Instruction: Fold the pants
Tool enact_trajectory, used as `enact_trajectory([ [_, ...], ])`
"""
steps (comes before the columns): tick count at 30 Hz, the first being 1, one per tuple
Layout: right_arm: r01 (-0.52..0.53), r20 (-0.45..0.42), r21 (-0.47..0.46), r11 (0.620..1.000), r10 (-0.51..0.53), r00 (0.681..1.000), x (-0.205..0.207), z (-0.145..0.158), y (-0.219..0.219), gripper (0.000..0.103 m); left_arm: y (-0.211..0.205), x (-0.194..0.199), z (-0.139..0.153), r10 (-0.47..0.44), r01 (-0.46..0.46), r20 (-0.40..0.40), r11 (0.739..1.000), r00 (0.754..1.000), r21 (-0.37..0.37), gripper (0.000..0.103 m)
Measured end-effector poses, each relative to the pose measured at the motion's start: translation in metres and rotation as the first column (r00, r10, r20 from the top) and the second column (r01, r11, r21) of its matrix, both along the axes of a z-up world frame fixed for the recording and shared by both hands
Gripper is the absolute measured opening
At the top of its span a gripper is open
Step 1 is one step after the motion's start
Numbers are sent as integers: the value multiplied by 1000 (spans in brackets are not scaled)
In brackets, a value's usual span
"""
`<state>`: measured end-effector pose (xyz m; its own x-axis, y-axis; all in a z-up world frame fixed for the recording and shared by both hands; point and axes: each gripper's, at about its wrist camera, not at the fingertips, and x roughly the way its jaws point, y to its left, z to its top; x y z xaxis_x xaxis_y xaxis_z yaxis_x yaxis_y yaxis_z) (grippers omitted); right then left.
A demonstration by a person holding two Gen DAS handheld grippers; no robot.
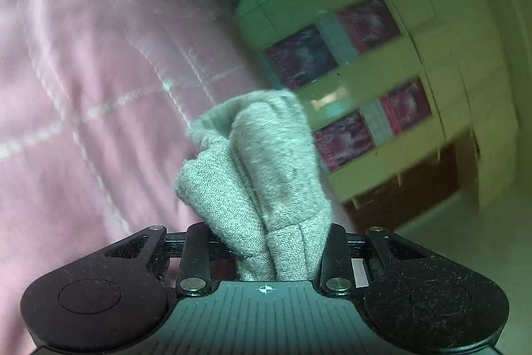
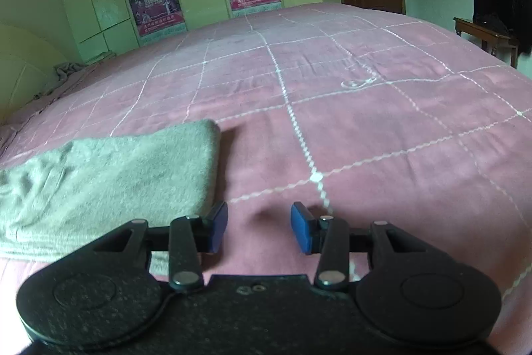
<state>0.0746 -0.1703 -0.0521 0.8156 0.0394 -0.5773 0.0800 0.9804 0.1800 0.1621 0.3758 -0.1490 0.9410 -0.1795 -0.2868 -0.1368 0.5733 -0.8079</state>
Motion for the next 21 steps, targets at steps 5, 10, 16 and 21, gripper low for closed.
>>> enact_trajectory([
  [5, 59, 3, 35, 998, -59, 998, 8, 3, -25, 43, 0, 15, 11, -8, 16, -144, 998, 990, 53, 30],
  [10, 141, 28, 89, 986, -144, 989, 10, 3, -51, 43, -32, 19, 81, -71, 77, -40, 982, 997, 171, 30],
  [16, 191, 63, 201, 961, -208, 976, 5, 1, -77, 44, -139, 43, 174, -297, 257, 21, 856, 955, 449, 30],
  [21, 182, 84, 301, 936, -216, 973, -2, 1, -91, 45, -259, 59, 210, -478, 409, -64, 667, 876, 622, 30],
])
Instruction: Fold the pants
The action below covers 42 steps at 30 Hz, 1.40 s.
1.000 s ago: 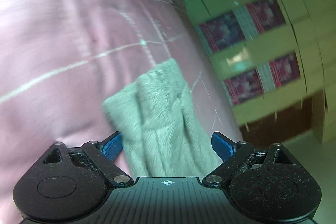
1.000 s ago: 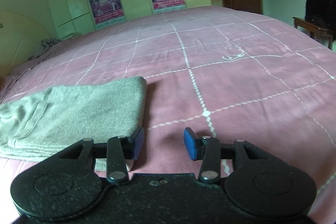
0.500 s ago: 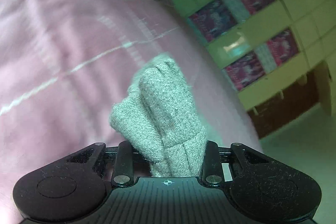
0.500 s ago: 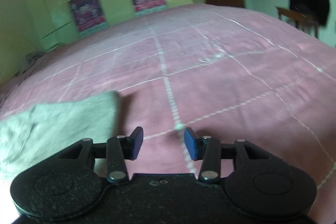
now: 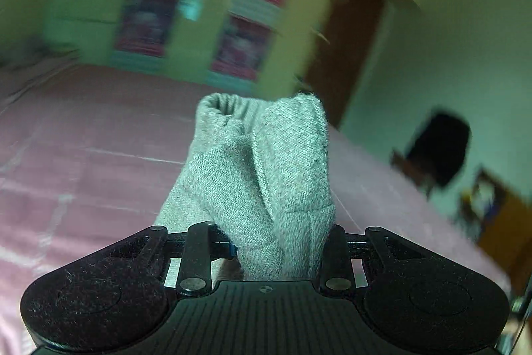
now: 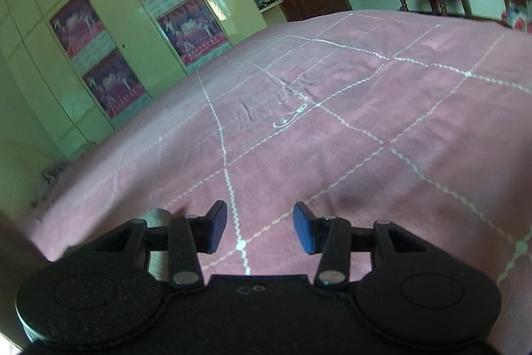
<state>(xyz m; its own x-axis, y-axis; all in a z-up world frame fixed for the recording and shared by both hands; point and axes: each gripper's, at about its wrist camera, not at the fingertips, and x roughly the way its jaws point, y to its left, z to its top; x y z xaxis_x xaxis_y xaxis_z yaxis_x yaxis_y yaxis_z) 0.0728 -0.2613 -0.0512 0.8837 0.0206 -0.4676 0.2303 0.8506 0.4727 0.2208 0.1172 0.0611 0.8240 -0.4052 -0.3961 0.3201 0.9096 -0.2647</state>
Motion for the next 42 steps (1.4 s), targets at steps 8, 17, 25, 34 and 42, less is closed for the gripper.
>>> enact_trajectory([
  [8, 27, 49, 129, 991, -33, 998, -6, -3, -20, 45, -146, 6, -25, -179, 205, -116, 940, 977, 271, 30],
  [17, 23, 62, 192, 981, -35, 997, -2, -10, -29, 45, -219, -49, -42, -277, 340, -208, 845, 938, 413, 49],
  [25, 23, 67, 220, 975, -38, 997, -6, -13, -31, 58, -190, -87, -14, -379, 409, -160, 873, 912, 264, 82],
  [34, -77, 87, 98, 992, 68, 994, -13, -2, -1, 57, 6, -169, 7, 175, -174, -29, 984, 984, 45, 81],
  [42, -175, 49, 60, 983, 172, 984, -21, 6, 44, 56, 77, -265, -38, 302, -306, -158, 952, 940, 1, 81],
])
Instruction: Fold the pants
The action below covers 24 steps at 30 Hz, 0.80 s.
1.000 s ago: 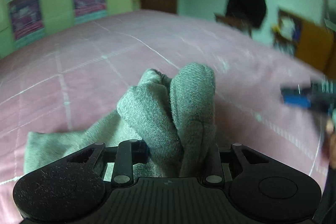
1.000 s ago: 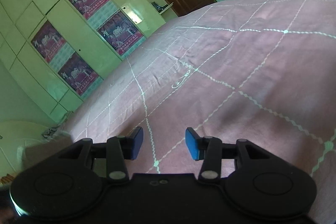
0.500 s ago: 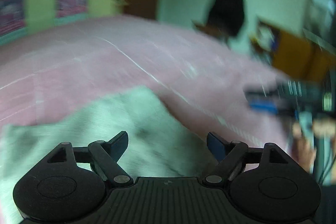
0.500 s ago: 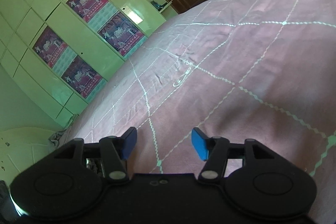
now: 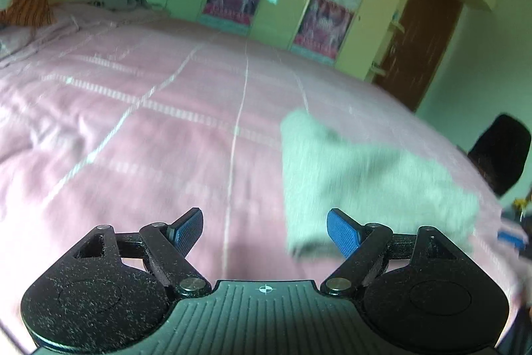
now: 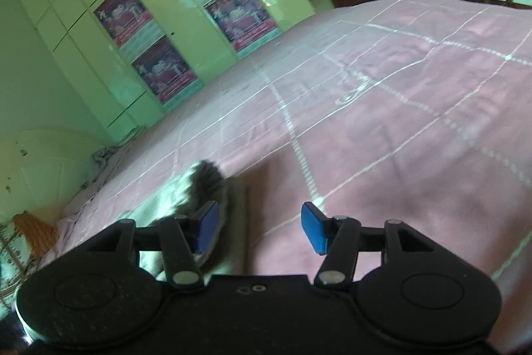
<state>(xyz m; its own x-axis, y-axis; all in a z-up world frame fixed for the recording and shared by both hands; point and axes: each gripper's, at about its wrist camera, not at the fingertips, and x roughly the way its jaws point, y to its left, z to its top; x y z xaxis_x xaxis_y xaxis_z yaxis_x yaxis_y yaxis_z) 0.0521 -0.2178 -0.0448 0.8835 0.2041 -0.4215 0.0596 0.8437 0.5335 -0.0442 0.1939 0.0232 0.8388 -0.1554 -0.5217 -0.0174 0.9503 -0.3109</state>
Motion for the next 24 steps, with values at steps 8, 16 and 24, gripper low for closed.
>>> enact_trajectory([
  [8, -124, -30, 63, 990, 126, 992, 5, 4, 53, 68, -34, 33, -11, -86, 104, -99, 975, 991, 195, 81],
  [16, -149, -138, 101, 984, 162, 977, 31, -6, 82, 71, -31, 56, -22, -58, 62, -30, 988, 998, 144, 60],
  [24, -164, -137, -115, 980, 148, 980, 45, 9, 131, 39, -50, 60, -25, -92, 90, 3, 981, 996, 169, 31],
])
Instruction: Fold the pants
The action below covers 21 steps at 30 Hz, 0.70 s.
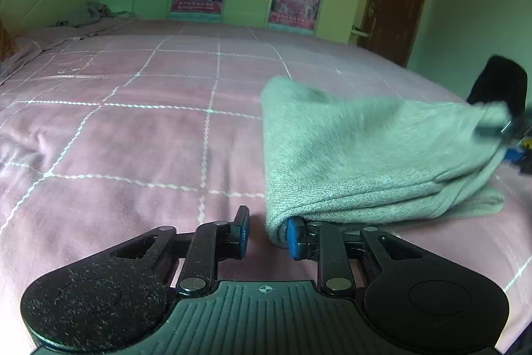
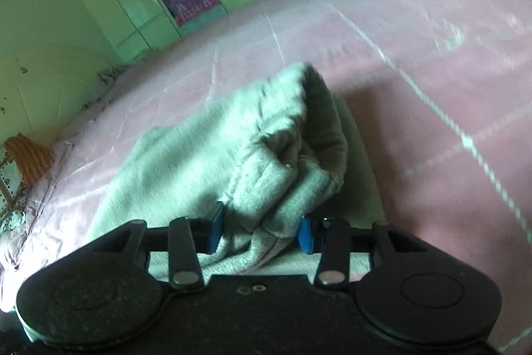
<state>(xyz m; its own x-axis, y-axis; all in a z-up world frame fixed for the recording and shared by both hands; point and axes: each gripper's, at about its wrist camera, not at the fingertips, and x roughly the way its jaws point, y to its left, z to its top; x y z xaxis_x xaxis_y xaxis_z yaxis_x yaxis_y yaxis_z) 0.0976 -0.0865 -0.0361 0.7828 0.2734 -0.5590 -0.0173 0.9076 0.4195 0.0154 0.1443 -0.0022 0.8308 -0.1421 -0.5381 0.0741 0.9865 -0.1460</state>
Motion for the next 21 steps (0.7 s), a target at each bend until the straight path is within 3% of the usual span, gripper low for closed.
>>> enact_trajectory([
  [2, -40, 132, 94, 995, 27, 991, -18, 20, -6, 39, 0, -4, 2, 21, -21, 32, 1000, 999, 3, 41],
  [5, -82, 248, 226, 971, 24, 969, -39, 24, -23, 39, -1, -3, 2, 24, -24, 38, 1000, 999, -3, 43],
  [6, -58, 208, 255, 965, 3, 978, -35, 11, -31, 39, -2, -2, 0, 18, -18, 29, 1000, 999, -3, 43],
  [8, 53, -52, 310, 949, -39, 998, -10, -33, -47, 39, -4, -2, -1, 8, -8, 22, 1000, 1000, 5, 43],
  [9, 53, -78, 374, 926, -26, 997, -13, -49, -60, 39, -4, -3, -1, 8, -8, 22, 1000, 1000, 8, 43],
  [11, 38, -57, 351, 936, -19, 998, -20, -43, -59, 45, -4, -2, -2, 16, -16, 18, 1000, 1000, -4, 43],
  [13, 50, -14, 281, 958, -48, 999, -37, -30, -54, 57, -3, 0, -3, 21, -21, 11, 1000, 1000, -16, 43],
  [14, 67, 15, 245, 967, -73, 997, -47, -22, -54, 58, -3, 0, -4, 22, -22, 11, 1000, 1000, -16, 43],
  [18, 107, 144, 205, 973, -138, 980, -82, -3, -56, 42, -5, 1, -5, 22, -22, 12, 1000, 1000, -9, 43],
  [21, 55, 110, 192, 980, -77, 991, -70, -2, -53, 41, -6, 1, -4, 21, -21, 10, 1000, 1000, -10, 43],
])
